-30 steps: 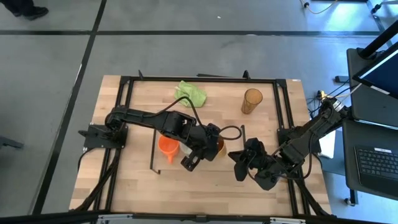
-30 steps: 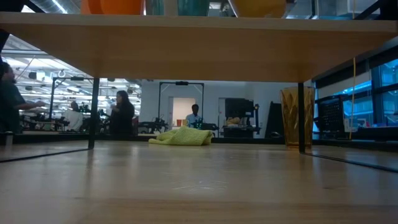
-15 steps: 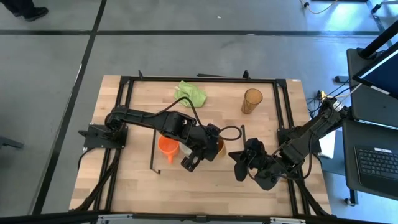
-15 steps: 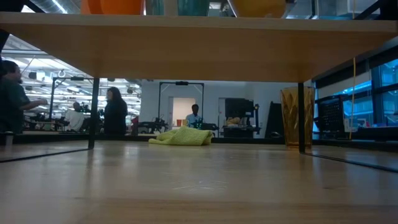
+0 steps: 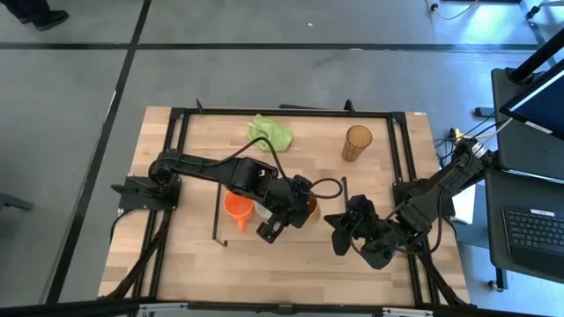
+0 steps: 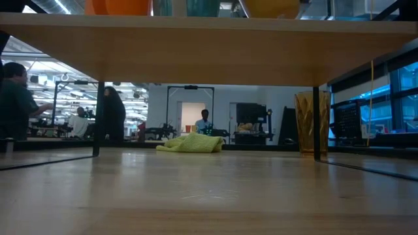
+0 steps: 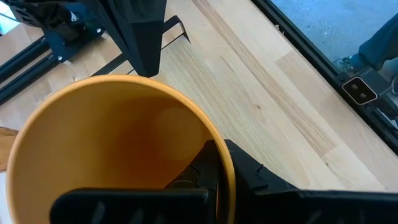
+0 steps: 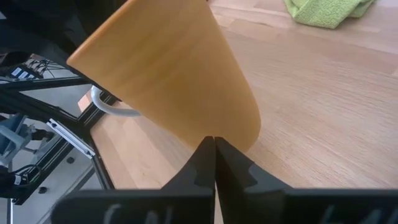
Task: Stack small to large cups/mugs on shelf
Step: Put the yellow cup on the shelf
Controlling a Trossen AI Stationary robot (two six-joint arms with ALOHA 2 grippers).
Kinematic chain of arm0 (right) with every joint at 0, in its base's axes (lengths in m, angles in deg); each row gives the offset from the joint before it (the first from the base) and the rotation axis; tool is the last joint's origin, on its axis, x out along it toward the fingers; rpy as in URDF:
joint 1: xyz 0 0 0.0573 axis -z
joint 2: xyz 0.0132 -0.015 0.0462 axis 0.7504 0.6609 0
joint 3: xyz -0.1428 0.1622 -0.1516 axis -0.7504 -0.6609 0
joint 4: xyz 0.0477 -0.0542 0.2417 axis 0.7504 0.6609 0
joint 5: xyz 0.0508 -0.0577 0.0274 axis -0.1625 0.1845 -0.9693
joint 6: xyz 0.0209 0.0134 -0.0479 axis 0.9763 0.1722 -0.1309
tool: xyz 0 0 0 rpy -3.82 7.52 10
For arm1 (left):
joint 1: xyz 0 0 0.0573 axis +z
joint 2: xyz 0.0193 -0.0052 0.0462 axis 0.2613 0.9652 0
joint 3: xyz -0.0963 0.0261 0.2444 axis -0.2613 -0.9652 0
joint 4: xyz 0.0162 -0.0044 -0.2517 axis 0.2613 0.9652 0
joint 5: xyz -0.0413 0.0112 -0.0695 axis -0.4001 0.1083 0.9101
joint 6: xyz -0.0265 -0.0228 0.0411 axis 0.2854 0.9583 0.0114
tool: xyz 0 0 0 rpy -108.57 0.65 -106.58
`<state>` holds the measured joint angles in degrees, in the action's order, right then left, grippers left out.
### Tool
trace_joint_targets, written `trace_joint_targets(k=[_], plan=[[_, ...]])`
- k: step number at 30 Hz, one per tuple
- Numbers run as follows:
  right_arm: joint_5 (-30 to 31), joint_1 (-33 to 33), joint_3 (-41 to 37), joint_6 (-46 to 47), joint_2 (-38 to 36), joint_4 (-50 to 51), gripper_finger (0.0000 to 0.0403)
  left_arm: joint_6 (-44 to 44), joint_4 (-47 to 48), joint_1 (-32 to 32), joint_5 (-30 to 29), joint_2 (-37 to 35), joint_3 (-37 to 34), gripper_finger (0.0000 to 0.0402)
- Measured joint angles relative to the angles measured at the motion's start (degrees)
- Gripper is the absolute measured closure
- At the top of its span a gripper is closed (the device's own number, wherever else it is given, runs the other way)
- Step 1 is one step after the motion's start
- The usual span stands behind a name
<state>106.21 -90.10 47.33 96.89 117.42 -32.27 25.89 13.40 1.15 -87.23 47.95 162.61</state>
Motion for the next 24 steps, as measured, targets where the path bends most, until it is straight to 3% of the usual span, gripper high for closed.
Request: trace_joint_targets(k=[24], plan=[[-0.25, 3.23, 0.00, -0.09, 0.00, 0.54, 0.0402, 2.72, 2.14, 0.78, -0.03, 0.00, 0.00, 0.0397]])
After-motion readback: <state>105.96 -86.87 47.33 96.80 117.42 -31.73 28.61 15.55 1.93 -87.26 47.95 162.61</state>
